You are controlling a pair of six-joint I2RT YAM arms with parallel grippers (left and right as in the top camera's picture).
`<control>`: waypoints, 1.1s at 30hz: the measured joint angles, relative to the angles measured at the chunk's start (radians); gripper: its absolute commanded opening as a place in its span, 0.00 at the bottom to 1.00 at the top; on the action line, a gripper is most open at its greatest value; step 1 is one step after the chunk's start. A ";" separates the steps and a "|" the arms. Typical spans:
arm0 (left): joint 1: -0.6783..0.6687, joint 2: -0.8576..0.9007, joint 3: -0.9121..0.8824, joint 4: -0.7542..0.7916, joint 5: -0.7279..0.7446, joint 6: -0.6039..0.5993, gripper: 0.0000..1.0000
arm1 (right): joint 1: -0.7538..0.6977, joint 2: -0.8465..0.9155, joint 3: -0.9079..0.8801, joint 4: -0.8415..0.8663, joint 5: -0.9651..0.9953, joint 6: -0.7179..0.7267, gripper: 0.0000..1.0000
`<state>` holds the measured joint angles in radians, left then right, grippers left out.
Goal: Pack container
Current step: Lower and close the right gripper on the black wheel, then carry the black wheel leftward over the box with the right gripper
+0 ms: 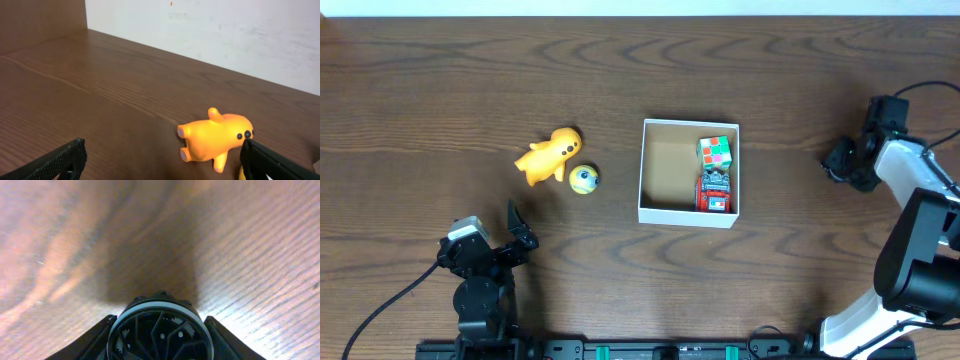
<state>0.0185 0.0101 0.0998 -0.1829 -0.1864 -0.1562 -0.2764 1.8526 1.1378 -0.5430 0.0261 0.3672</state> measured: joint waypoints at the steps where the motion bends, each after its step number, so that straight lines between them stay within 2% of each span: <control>1: 0.000 0.000 0.000 0.000 0.000 0.000 0.98 | 0.003 0.000 0.014 -0.010 -0.001 -0.007 0.51; 12: 0.000 0.000 0.000 0.000 0.000 0.000 0.98 | 0.168 0.000 0.222 -0.101 -0.004 -0.114 0.49; 23: 0.000 0.000 0.000 0.000 0.000 0.000 0.98 | 0.488 0.004 0.522 -0.266 -0.006 -0.285 0.52; 33: 0.000 0.000 0.000 0.000 0.000 0.000 0.98 | 0.702 0.005 0.550 -0.395 -0.011 -0.379 0.52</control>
<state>0.0185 0.0101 0.0998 -0.1829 -0.1864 -0.1562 0.4259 1.8580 1.6882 -0.9382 0.0154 -0.0120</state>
